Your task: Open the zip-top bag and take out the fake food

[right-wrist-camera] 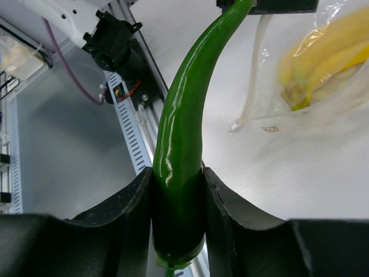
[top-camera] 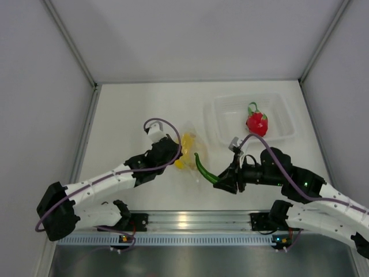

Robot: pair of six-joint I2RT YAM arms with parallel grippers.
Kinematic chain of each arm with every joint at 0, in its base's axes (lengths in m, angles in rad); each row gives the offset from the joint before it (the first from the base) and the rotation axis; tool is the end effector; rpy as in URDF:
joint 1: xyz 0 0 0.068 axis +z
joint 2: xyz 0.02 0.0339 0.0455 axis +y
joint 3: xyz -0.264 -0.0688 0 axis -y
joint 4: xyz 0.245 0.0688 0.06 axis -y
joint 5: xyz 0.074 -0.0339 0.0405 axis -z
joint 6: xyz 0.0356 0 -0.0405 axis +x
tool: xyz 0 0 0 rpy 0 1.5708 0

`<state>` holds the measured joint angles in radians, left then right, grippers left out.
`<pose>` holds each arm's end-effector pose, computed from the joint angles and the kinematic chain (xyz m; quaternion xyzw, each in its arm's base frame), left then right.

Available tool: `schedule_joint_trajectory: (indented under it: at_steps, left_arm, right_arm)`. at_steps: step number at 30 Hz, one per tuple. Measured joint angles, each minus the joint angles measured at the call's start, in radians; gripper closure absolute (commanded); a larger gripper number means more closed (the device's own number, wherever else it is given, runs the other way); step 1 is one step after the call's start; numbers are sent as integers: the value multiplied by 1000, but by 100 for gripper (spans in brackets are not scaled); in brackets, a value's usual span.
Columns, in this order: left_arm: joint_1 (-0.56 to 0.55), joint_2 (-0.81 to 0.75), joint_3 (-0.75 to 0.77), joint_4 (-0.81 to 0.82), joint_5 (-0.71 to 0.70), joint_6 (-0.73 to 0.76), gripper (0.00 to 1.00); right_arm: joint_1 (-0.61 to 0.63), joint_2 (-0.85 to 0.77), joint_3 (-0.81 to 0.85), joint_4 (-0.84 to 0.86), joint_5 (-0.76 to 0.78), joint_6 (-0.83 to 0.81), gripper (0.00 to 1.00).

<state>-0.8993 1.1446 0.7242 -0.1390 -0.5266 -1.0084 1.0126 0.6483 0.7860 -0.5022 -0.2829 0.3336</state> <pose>0.1682 -0.1829 0.2531 -0.1719 0.8366 -0.2498 0.4563 0.0684 0.1283 0.3274 -0.3469 0.7422 0.4409 0.3667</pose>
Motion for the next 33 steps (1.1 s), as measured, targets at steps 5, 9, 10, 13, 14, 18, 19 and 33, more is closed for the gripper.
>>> schedule_joint_trajectory:
  at_steps: [5,9,10,13,14,18,19,33]
  left_arm:
    - [0,-17,-1,-5,-24,-8,100]
    - [0,-23,-2,-5,-29,-12,100]
    - [0,-24,-3,-5,-30,-12,100]
    - [0,-24,-8,-7,-29,-15,100]
    - [0,-24,-8,-8,-29,-16,100]
    - [0,-24,-8,-12,-28,-19,100]
    - [0,-24,-8,-12,-28,-19,100]
    - [0,-21,-8,-20,-20,-19,100]
  right_arm:
    - [0,-15,10,-11,104,2,85]
    - [-1,16,76,-34,328,22,85]
    - [-2,35,103,-46,391,28,85]
    - [-24,103,185,-77,524,36,84]
    - [-40,135,215,-87,552,37,84]
    - [-245,270,270,-79,528,31,84]
    - [-324,305,270,-76,513,29,84]
    - [-652,784,281,185,478,104,74]
